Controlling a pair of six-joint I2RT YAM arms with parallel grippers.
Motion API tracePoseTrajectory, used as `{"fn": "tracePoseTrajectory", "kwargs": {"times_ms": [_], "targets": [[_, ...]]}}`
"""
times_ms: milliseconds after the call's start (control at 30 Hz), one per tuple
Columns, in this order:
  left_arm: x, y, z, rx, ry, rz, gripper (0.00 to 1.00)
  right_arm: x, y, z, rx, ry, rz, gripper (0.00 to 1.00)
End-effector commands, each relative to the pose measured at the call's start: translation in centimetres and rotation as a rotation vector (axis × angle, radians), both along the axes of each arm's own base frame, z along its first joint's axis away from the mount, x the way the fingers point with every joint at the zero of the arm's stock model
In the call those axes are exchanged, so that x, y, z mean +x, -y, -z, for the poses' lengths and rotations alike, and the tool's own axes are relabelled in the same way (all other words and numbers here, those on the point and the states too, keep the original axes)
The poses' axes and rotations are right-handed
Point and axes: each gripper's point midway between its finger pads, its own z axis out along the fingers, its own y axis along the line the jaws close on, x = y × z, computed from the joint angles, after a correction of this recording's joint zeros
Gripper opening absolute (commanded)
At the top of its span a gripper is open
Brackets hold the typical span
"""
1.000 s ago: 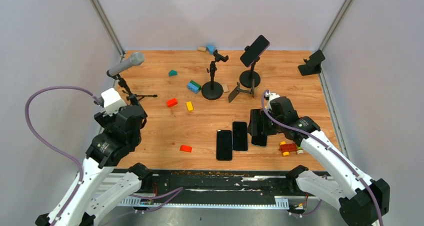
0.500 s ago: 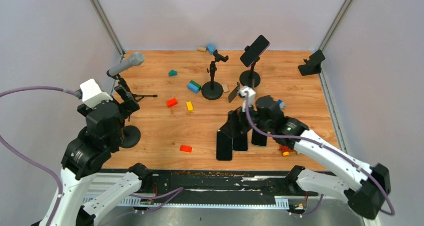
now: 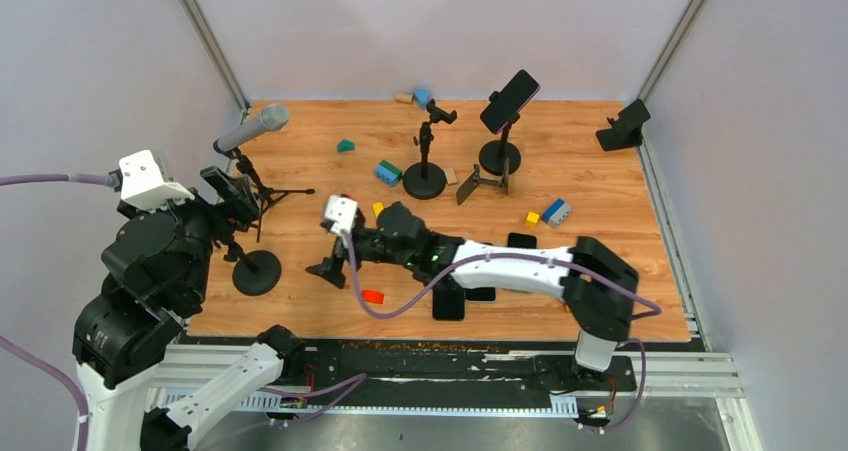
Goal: Remove the phone from the phone stand
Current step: Move the phone stand with the phone to the center of the board.
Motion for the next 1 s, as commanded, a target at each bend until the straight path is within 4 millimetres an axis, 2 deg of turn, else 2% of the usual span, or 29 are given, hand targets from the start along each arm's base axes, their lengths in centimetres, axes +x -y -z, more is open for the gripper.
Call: {"fn": "tracePoseTrajectory", "kwargs": {"times_ms": [0, 33, 100, 167, 200, 367, 467, 733, 967], "targets": [[-0.1, 0.1, 0.0, 0.063, -0.028, 0.029, 1.0, -0.3, -5.7, -4.7, 0.217, 0.347, -0.087, 0.93], [-0.2, 0.0, 0.0, 0.071, -0.029, 0.031, 1.0, 0.0, -6.8, -3.8, 0.215, 0.349, -0.09, 0.93], [-0.4, 0.0, 0.2, 0.079, -0.027, 0.038, 1.0, 0.7, -8.4, -3.3, 0.221, 0.368, -0.09, 0.91], [-0.6, 0.0, 0.5, 0.085, -0.026, 0.047, 1.0, 1.2, -9.8, -3.2, 0.231, 0.391, -0.092, 0.89], [-0.6, 0.0, 0.7, 0.094, -0.032, 0.052, 1.0, 1.6, -10.5, -3.8, 0.25, 0.4, -0.081, 0.87], [-0.8, 0.0, 1.1, 0.109, -0.032, 0.063, 1.0, 4.1, -12.8, -3.8, 0.276, 0.408, 0.015, 0.8], [-0.8, 0.1, 1.4, 0.113, -0.033, 0.075, 1.0, 5.1, -13.8, -3.4, 0.284, 0.418, 0.068, 0.79], [-0.7, 0.3, 1.8, 0.127, -0.037, 0.085, 1.0, 5.6, -16.0, -2.1, 0.28, 0.44, 0.081, 0.78], [-0.7, 0.4, 2.1, 0.12, -0.041, 0.092, 1.0, 5.1, -17.2, -1.7, 0.276, 0.458, 0.068, 0.76]]}}
